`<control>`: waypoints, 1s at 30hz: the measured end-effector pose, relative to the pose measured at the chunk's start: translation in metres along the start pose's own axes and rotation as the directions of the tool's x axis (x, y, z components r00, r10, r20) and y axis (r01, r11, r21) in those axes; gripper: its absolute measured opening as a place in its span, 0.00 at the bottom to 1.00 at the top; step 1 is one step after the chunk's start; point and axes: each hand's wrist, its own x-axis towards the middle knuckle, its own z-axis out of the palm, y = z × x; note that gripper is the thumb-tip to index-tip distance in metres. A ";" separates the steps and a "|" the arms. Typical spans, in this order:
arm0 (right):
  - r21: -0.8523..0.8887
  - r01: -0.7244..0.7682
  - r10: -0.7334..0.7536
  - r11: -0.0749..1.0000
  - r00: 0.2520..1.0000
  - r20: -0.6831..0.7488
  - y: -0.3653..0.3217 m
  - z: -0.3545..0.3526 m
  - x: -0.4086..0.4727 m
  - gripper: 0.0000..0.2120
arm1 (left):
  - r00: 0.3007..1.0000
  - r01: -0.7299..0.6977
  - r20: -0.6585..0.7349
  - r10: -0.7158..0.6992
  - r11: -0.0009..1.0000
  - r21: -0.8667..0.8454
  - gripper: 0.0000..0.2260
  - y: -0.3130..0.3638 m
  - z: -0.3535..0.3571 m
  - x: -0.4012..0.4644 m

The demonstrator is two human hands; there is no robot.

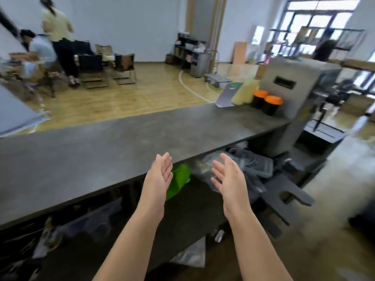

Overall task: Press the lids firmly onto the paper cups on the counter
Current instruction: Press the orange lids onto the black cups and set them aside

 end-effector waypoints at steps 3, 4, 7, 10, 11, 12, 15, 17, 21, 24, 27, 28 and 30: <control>0.038 0.014 -0.010 0.999 0.997 -0.080 -0.006 -0.046 0.042 0.18 | 0.997 -0.003 0.081 -0.002 0.999 0.053 0.23 -0.015 0.059 0.037; 0.043 0.021 -0.016 0.999 0.994 -0.106 -0.007 -0.062 0.059 0.18 | 0.995 -0.001 0.102 -0.005 0.998 0.065 0.23 -0.022 0.080 0.051; 0.030 0.045 -0.039 0.999 0.983 -0.177 -0.015 -0.109 0.120 0.18 | 0.987 0.031 0.153 -0.044 0.996 0.085 0.23 -0.045 0.148 0.105; 0.018 0.061 -0.055 0.998 0.971 -0.234 -0.026 -0.159 0.197 0.18 | 0.973 0.089 0.208 -0.104 0.993 0.077 0.24 -0.073 0.229 0.168; 0.005 0.063 -0.060 0.998 0.967 -0.247 -0.031 -0.175 0.226 0.18 | 0.963 0.121 0.233 -0.134 0.990 0.068 0.24 -0.083 0.257 0.191; -0.006 0.057 -0.057 0.998 0.966 -0.254 -0.035 -0.189 0.256 0.18 | 0.951 0.168 0.256 -0.176 0.984 0.054 0.25 -0.094 0.284 0.214; -0.005 0.005 -0.006 1.000 0.968 -0.252 -0.049 -0.225 0.342 0.19 | 0.908 0.311 0.294 -0.300 0.950 0.009 0.26 -0.114 0.355 0.274; -0.020 0.004 -0.009 1.000 0.972 -0.235 -0.058 -0.243 0.394 0.19 | 0.907 0.315 0.291 -0.305 0.949 0.013 0.27 -0.122 0.393 0.314; -0.096 0.058 -0.076 0.994 0.979 -0.188 -0.067 -0.262 0.488 0.21 | 0.937 0.270 0.218 -0.273 0.962 0.042 0.26 -0.127 0.446 0.385; -0.157 0.079 -0.104 0.984 0.983 -0.152 -0.067 -0.263 0.544 0.23 | 0.946 0.242 0.190 -0.263 0.962 0.128 0.26 -0.135 0.474 0.428; -0.179 0.082 -0.102 0.980 0.989 -0.110 -0.065 -0.261 0.583 0.25 | 0.958 0.196 0.167 -0.232 0.959 0.206 0.26 -0.145 0.492 0.459; -0.184 0.082 -0.101 0.980 0.990 -0.097 -0.064 -0.260 0.593 0.25 | 0.963 0.165 0.174 -0.203 0.963 0.211 0.25 -0.147 0.497 0.466; -0.184 0.076 -0.092 0.980 0.993 -0.077 -0.062 -0.258 0.604 0.25 | 0.965 0.118 0.204 -0.164 0.968 0.220 0.24 -0.151 0.502 0.473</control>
